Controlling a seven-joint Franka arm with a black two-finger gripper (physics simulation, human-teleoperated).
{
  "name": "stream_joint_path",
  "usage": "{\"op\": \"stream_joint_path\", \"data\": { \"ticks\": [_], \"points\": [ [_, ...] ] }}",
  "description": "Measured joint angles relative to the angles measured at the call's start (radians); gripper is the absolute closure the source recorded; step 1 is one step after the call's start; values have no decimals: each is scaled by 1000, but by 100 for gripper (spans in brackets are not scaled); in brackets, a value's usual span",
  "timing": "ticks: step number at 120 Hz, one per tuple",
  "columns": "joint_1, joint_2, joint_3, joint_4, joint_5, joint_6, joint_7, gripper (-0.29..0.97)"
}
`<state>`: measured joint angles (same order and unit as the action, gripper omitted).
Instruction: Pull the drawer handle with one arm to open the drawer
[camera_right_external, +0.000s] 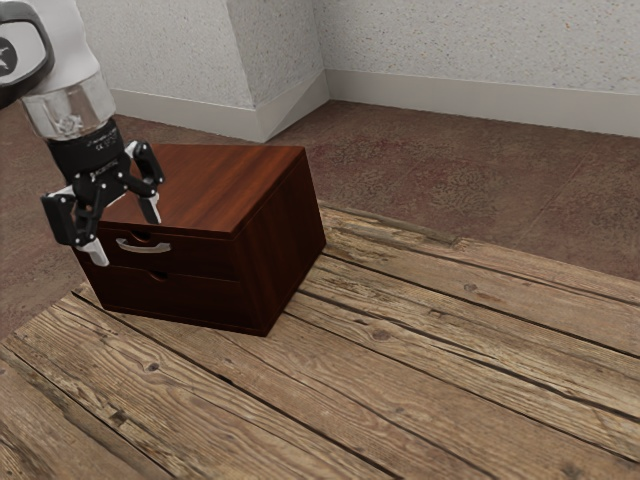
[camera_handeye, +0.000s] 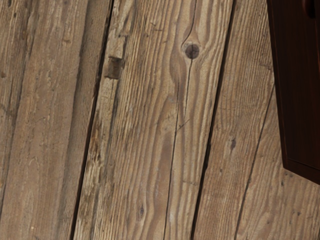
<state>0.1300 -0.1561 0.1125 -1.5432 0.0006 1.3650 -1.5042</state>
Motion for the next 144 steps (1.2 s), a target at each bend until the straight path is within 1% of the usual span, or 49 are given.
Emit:
{"op": "stream_joint_path", "data": {
  "ticks": [8,16,26,36,46,48,55,59,73,80,89,92,96,103,111,122,144],
  "points": [
    [0,-4,1,-33,-1,23,-1,0],
    [5,-35,1,-72,3,40,-2,0],
    [29,-84,2,-129,31,54,-4,0],
    [41,-100,5,-139,52,52,-7,0],
    [89,-102,-4,-139,58,42,-9,0],
    [111,-102,-20,-139,59,41,-9,0],
    [249,-97,-135,-136,59,37,-9,0],
    [320,-95,-187,-136,54,35,-10,0],
    [519,-95,-310,-150,19,34,-10,0],
    [570,-93,-354,-156,9,38,-7,0],
    [577,-79,-363,-160,-5,46,-3,0],
    [534,-83,-331,-183,-6,59,-2,0],
    [465,-93,-266,-217,-6,81,0,0],
    [419,-105,-207,-258,-7,118,5,0],
    [410,-144,-186,-333,-7,172,13,0],
    [407,-155,-177,-373,-6,240,24,0],
    [430,-90,-170,-378,-3,388,50,0]
  ]
}}
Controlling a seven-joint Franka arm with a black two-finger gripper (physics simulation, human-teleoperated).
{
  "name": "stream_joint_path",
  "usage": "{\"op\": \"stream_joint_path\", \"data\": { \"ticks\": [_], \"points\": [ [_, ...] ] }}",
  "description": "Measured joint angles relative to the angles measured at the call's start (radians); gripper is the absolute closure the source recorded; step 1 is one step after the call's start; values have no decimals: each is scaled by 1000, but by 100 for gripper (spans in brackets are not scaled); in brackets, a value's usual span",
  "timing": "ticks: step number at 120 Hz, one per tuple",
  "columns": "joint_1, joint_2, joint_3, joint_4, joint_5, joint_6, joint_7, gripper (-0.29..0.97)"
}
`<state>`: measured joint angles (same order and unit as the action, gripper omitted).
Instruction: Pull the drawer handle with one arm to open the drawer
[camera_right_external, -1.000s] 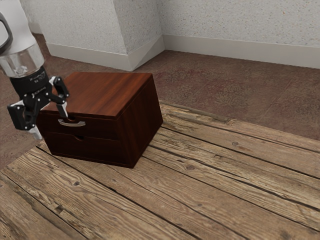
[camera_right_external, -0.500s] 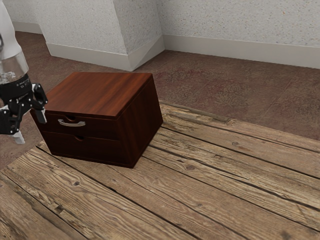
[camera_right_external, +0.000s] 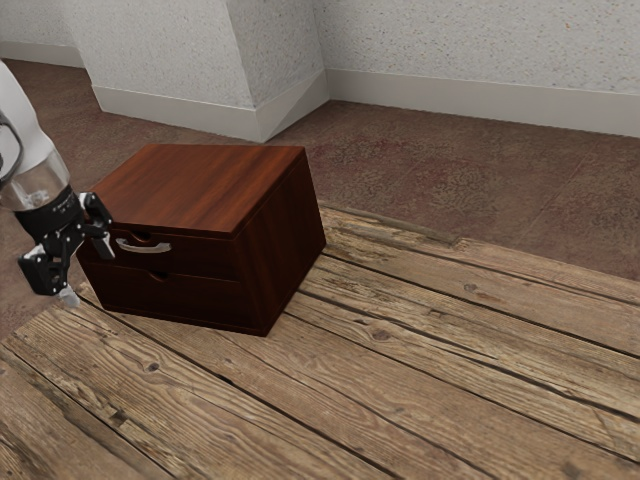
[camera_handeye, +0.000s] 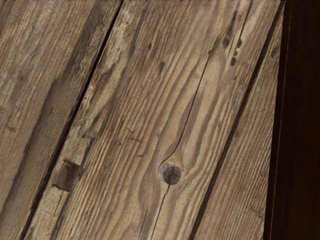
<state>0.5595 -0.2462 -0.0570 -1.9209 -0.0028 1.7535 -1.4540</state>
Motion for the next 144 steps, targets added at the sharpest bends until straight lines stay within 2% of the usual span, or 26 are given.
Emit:
{"op": "stream_joint_path", "data": {
  "ticks": [53,144],
  "points": [
    [2,71,0,-2,-8,198,59,0],
    [14,123,0,3,-9,291,109,0]
  ]
}}
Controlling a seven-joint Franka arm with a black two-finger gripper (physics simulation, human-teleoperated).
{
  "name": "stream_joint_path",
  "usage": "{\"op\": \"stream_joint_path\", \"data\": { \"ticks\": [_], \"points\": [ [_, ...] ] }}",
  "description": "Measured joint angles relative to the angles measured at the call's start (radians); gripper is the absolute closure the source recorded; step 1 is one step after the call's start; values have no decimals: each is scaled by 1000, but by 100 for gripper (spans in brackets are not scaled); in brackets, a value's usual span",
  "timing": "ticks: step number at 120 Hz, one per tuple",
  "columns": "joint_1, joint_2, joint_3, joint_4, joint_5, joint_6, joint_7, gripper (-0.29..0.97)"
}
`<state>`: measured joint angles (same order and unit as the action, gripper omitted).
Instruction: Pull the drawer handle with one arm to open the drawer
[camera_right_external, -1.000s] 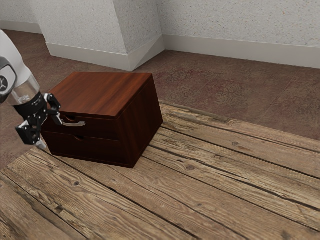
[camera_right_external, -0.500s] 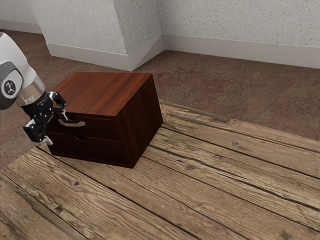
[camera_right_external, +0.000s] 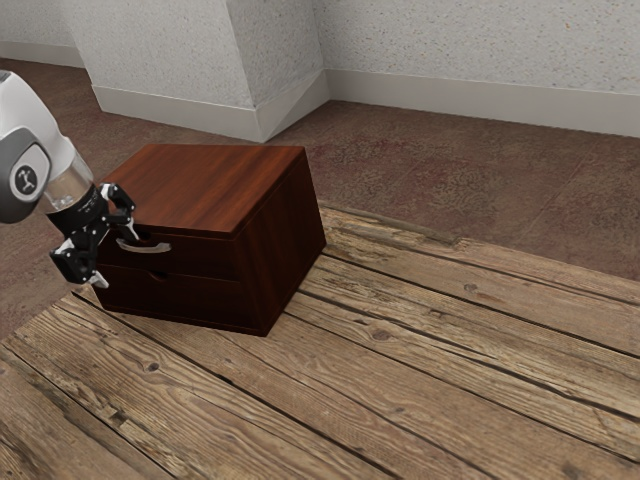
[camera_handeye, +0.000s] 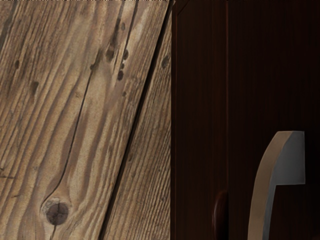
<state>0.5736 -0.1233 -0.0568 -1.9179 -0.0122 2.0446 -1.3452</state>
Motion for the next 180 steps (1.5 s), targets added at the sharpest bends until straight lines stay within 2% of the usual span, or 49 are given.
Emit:
{"op": "stream_joint_path", "data": {
  "ticks": [28,51,75,119,180],
  "points": [
    [2,5,0,0,0,16,6,1],
    [0,5,1,-1,0,25,8,28],
    [-13,4,19,-3,2,29,11,40],
    [-12,-8,22,-36,3,30,13,45],
    [4,-109,20,-152,2,32,12,45]
  ]
}}
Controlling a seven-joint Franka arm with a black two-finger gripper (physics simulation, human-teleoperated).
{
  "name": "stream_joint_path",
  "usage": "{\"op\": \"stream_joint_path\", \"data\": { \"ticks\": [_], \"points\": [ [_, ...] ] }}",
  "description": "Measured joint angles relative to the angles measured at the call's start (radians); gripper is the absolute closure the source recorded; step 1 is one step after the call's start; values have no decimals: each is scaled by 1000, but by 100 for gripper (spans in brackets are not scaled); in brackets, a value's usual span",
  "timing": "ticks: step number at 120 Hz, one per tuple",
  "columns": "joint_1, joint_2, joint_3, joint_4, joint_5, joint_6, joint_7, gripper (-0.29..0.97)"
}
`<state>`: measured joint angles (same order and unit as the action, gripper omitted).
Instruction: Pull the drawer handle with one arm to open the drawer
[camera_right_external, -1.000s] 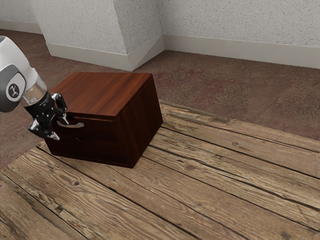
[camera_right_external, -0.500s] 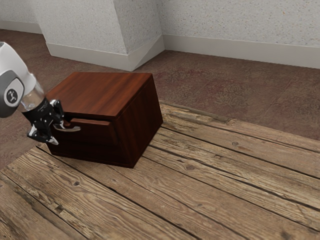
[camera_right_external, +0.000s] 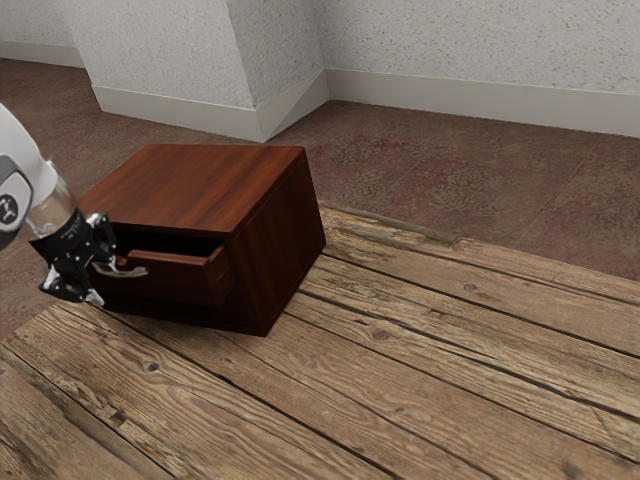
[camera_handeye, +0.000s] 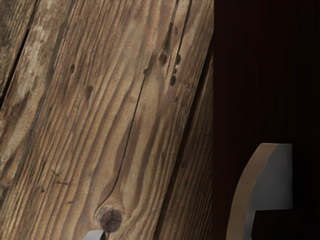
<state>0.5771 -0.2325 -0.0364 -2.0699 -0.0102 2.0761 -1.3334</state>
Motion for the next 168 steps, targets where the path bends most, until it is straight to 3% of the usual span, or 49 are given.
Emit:
{"op": "stream_joint_path", "data": {
  "ticks": [168],
  "points": [
    [16,-319,-2,-310,-5,72,-10,45]
  ]
}}
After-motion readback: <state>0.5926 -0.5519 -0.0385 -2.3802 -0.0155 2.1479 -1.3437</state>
